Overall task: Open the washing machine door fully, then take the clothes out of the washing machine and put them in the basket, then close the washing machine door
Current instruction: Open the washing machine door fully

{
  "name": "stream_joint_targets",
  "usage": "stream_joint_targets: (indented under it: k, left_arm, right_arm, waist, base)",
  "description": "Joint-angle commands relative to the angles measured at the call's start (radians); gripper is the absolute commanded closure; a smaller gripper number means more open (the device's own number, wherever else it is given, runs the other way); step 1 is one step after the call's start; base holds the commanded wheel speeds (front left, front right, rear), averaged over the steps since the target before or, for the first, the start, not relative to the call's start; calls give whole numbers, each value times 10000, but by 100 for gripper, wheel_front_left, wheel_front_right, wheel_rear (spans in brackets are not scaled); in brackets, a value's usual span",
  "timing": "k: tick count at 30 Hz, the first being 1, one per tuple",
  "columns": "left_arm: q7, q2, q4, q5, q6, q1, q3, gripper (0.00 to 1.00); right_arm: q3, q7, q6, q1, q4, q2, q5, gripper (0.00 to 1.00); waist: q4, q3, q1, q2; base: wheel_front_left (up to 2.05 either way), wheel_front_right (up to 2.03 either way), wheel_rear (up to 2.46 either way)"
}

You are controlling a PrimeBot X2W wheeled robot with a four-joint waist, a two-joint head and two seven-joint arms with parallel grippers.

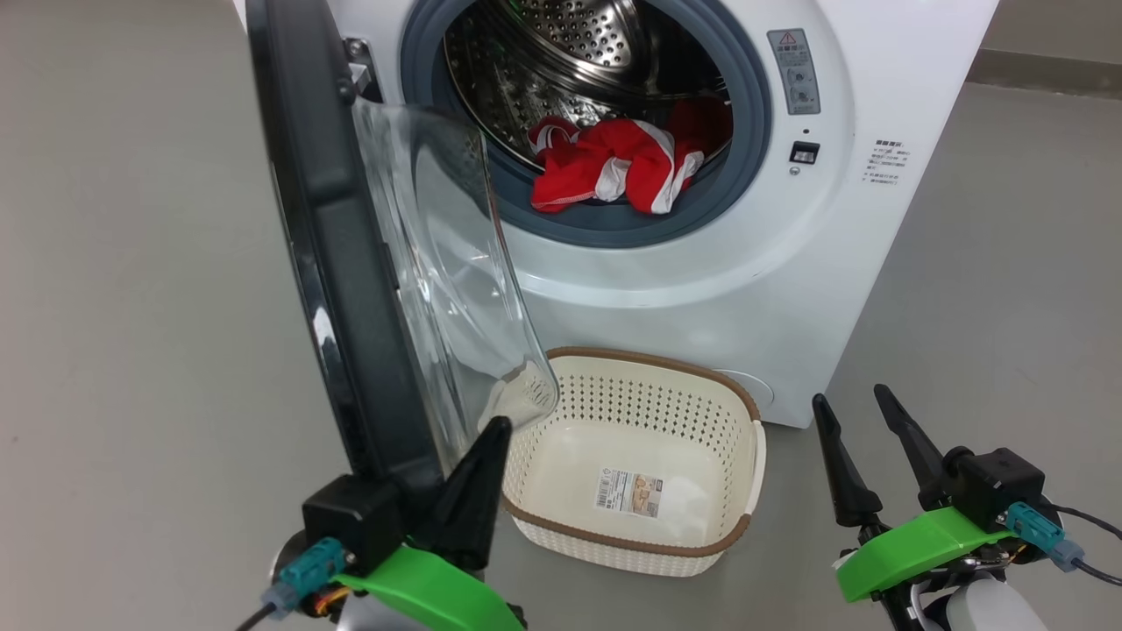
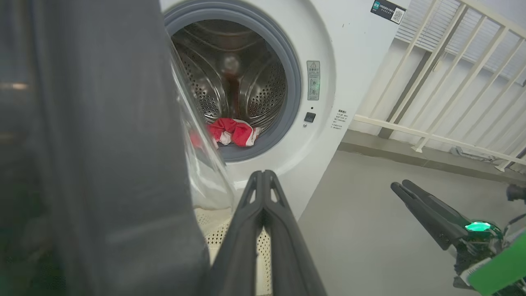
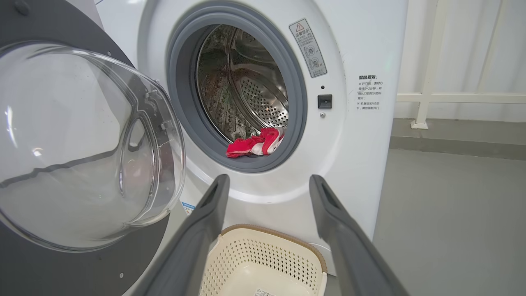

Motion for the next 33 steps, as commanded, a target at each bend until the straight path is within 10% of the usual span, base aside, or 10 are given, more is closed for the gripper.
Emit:
stream_joint_targets:
  k: [1,33]
  left_arm:
    - [17,140,-158,-60,119,-43,443,100]
    - [-203,1051,-445,78,1810,473,2438,100]
  right_arm:
    - [203,-65,48,-292,-231,11,10,0]
    - [408,-65,48,-259,0,11,-347,0]
  waist:
    - [0,20,0,0]
    - [1197,354,0,0]
  base:
    - [0,0,0]
    - [0,0,0]
